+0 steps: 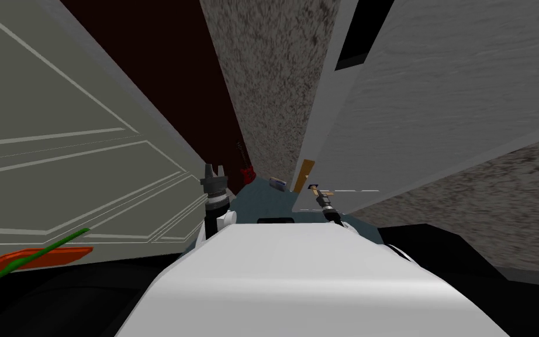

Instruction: Pull the door open

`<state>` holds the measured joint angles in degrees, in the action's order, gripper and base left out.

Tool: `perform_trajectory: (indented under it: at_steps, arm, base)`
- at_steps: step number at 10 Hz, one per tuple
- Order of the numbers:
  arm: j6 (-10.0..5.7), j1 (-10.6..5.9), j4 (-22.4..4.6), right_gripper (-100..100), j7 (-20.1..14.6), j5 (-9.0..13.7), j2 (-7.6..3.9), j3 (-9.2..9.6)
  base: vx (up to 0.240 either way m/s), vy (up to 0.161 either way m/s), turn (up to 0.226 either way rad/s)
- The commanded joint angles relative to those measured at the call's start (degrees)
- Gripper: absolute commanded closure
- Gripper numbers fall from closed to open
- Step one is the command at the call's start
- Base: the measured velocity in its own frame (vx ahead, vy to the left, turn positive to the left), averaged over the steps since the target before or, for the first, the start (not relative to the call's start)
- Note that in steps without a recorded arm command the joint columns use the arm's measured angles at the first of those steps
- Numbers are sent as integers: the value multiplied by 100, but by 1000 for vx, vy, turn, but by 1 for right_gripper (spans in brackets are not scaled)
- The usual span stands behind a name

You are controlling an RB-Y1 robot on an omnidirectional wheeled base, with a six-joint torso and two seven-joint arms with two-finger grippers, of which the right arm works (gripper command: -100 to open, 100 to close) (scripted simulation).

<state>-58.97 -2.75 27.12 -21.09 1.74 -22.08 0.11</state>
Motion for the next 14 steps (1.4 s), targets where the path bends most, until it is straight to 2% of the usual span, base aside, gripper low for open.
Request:
perform_trajectory:
  at_steps: [1, 3, 4, 6, 7, 8, 9, 10, 11, 14]
  arm:
    - [-130, 129, 86, 100, -91, -40, -61, 56]
    - [-292, 234, 83, 100, -189, -85, -143, 119]
    - [-459, 342, 80, 100, -291, -131, -228, 184]
    - [-611, 440, 77, 100, -383, -172, -305, 243]
    - [-611, 440, 77, 100, -383, -172, -305, 243]
    - [-750, 531, 75, 100, -468, -211, -375, 297]
    - [-722, 421, -45, 100, -426, -203, -329, 287]
    - [-855, 478, -101, 100, -472, -219, -362, 313]
    - [-886, 490, -113, 100, -480, -222, -372, 316]
    - [-1105, 581, -201, 100, -542, -236, -444, 341]
  base:
    - [-211, -67, 137]
    - [-191, -75, 118]
    - [-189, -71, 155]
    - [-181, -65, 120]
    - [-135, -60, 35]
    - [-161, -69, 124]
    - [-84, -33, 41]
    - [-135, -56, 198]
    - [-177, -80, 168]
    - [-188, -68, 160]
